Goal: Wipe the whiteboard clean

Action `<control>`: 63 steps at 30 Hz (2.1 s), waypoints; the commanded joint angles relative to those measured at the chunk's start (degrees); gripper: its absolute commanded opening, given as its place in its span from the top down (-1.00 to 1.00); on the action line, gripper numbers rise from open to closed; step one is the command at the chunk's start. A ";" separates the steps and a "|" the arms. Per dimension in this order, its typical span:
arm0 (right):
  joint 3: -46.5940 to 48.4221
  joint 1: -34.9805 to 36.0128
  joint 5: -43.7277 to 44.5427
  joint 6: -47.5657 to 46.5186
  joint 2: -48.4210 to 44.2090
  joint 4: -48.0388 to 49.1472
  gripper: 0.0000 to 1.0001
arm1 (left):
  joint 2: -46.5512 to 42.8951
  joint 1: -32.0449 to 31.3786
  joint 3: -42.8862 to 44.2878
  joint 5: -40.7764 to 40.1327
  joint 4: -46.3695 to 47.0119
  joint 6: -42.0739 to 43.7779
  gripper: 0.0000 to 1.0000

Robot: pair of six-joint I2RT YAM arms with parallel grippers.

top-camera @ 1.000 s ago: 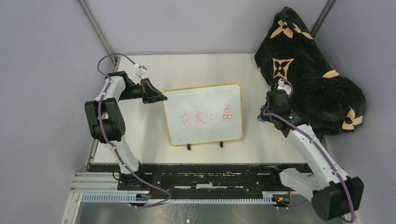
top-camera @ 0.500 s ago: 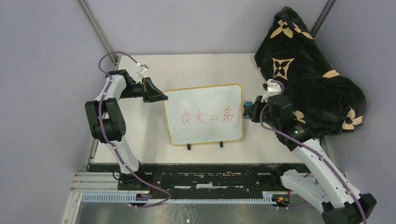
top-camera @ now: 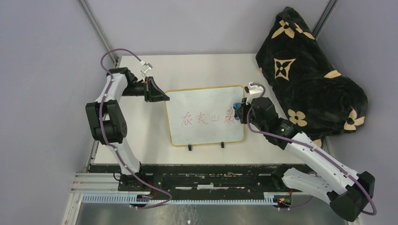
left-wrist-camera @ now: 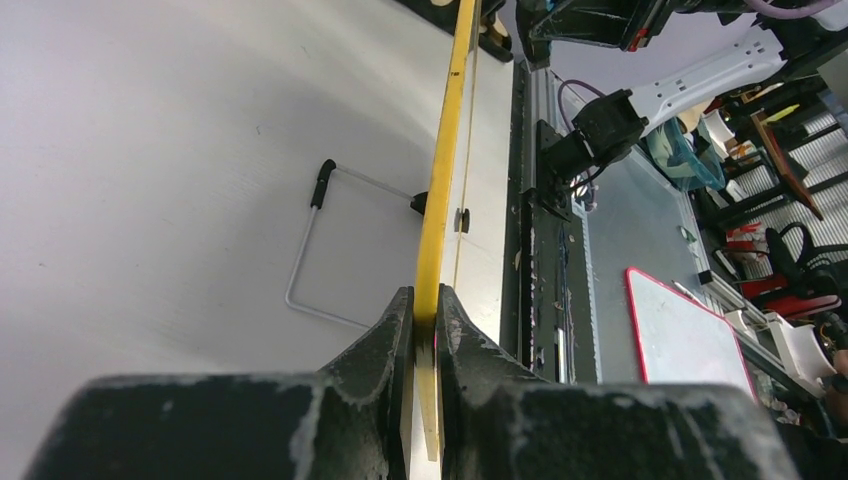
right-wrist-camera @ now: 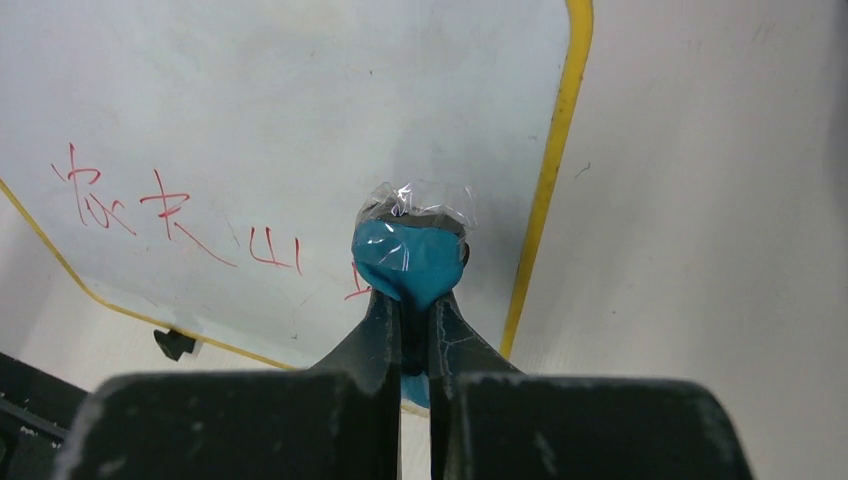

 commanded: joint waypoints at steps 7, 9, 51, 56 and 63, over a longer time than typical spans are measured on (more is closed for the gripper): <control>-4.42 9.76 20.10 -6.74 3.34 14.77 0.99 | -2.43 -1.17 1.48 -5.85 2.45 -2.93 0.94; -4.26 12.05 23.13 -6.70 5.78 15.80 0.99 | -2.89 -1.34 1.05 -6.72 4.66 -5.02 0.94; -6.57 12.87 29.96 -3.24 12.15 21.61 0.99 | -9.95 -2.71 -8.44 -11.02 26.59 -23.46 0.94; -5.86 14.11 23.80 -2.61 15.38 25.88 0.99 | -10.22 -2.74 -8.61 -11.10 26.54 -23.56 0.94; -3.30 16.43 18.56 -2.85 18.96 28.86 0.99 | -10.45 -2.70 -8.53 -11.13 26.57 -23.55 0.94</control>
